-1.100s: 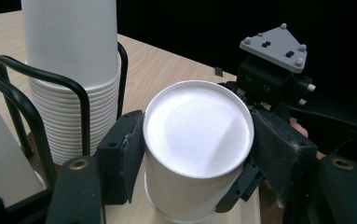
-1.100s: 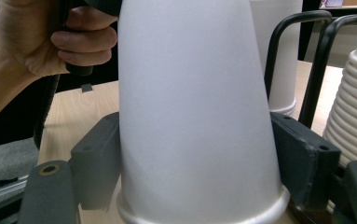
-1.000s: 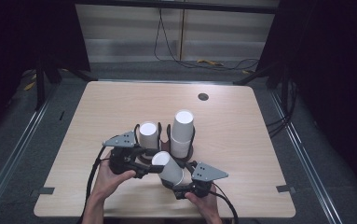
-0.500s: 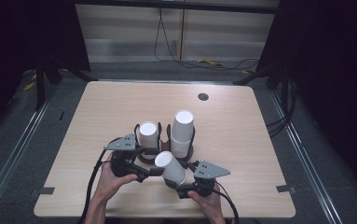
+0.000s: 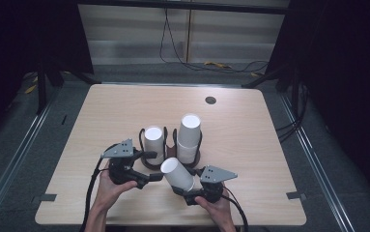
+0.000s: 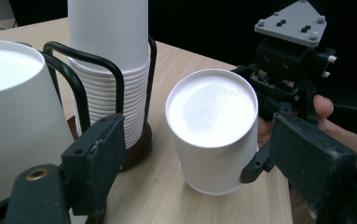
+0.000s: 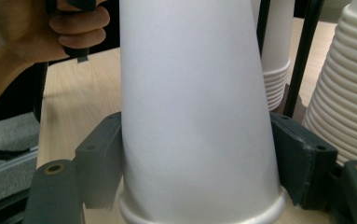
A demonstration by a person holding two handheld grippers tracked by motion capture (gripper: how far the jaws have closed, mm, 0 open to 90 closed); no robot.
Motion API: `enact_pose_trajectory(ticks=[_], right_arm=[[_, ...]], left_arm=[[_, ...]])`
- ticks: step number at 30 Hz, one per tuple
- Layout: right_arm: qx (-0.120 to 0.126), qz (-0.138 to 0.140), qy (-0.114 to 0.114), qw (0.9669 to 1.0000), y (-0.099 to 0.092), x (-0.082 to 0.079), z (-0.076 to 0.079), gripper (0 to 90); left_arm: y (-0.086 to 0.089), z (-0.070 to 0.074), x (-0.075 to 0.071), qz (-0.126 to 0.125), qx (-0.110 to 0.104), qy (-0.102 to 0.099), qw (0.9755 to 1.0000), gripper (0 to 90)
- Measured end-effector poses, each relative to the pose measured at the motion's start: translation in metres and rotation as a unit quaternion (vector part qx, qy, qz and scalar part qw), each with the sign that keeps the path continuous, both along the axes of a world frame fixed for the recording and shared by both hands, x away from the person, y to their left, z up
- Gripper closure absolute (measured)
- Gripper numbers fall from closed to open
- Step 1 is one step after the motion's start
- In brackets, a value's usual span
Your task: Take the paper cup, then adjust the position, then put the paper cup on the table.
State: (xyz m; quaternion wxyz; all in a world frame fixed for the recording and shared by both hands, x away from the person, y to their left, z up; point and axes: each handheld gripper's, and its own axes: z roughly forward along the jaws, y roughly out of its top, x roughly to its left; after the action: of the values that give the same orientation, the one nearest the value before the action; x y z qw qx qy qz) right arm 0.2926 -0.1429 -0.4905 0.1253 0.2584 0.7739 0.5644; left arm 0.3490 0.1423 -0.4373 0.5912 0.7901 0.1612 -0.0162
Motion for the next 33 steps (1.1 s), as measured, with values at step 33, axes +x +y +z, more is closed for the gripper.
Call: enact_pose_trajectory(ticks=[33], right_arm=[[-0.089,0.043,0.040,0.9943,0.004,0.012,0.016,25.9]], left_arm=[[0.002,-0.005,-0.004,0.000,0.015,-0.007,0.9999,18.5]])
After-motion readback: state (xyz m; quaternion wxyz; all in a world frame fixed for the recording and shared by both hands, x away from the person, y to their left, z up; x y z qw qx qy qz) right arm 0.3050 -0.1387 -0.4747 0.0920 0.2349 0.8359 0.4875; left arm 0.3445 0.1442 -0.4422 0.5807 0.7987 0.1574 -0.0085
